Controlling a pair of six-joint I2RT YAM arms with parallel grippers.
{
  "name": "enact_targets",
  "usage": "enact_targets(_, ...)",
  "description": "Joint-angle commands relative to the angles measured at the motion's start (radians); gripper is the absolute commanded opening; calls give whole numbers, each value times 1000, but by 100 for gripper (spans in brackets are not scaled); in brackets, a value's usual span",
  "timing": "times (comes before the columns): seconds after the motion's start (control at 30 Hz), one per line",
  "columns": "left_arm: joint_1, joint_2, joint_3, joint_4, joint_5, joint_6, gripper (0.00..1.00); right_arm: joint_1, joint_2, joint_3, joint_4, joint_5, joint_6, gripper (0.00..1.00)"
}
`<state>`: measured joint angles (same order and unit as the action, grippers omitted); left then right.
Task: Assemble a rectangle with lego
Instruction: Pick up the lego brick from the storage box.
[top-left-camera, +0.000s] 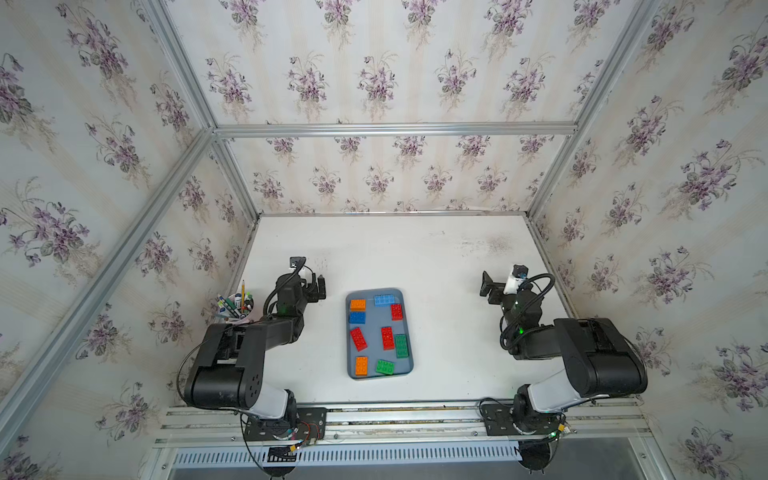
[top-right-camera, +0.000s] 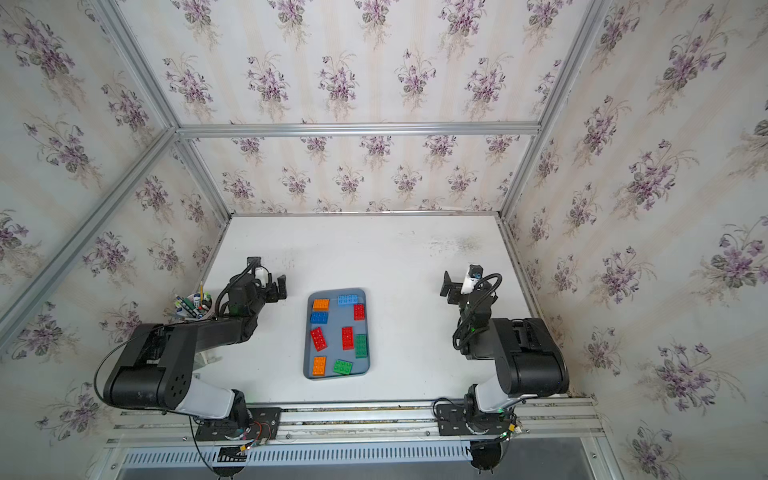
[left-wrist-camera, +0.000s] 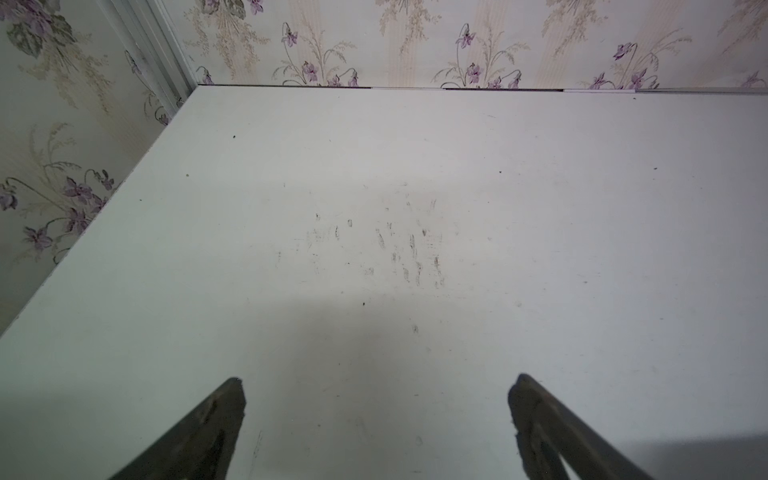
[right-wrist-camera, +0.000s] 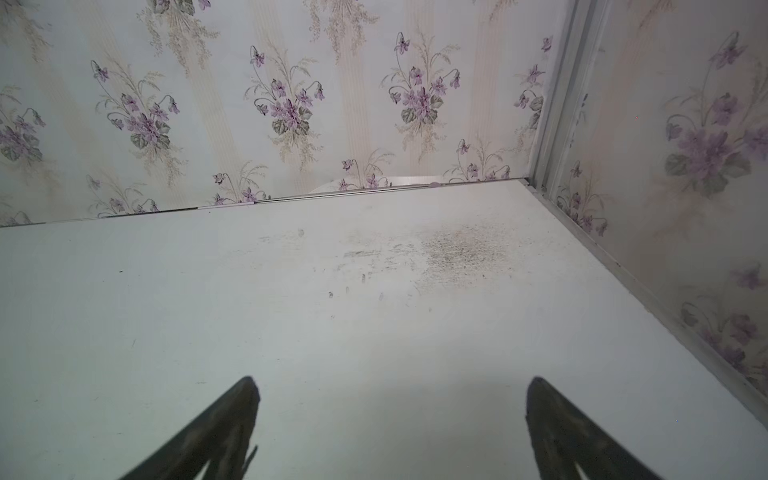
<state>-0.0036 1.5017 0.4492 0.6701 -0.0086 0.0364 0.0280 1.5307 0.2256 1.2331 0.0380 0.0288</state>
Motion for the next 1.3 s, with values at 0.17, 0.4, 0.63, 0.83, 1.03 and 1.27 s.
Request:
enact_targets(0.17, 0, -1, 3, 28, -1, 3, 100, 1, 2, 0, 17, 4, -6, 100)
enact_targets(0.4, 1, -2, 3, 28, -1, 2, 100, 1, 0, 2, 16, 5, -6, 100)
enact_targets(0.63, -2, -22, 6, 29, -46, -6, 100, 2, -45, 28, -61, 40, 5, 100)
enact_targets(0.83, -12, -325, 278, -634, -238, -304, 100, -4, -233, 456, -929, 234, 476, 100)
enact_targets(1.03, 30, -400, 418, -953, -86, -725, 100, -50, -164, 593, -1005, -298, 508, 80)
enact_targets(1.27, -322, -244, 647, -1171, -105, -494, 100, 212, -104, 867, -1423, -169, 325, 74)
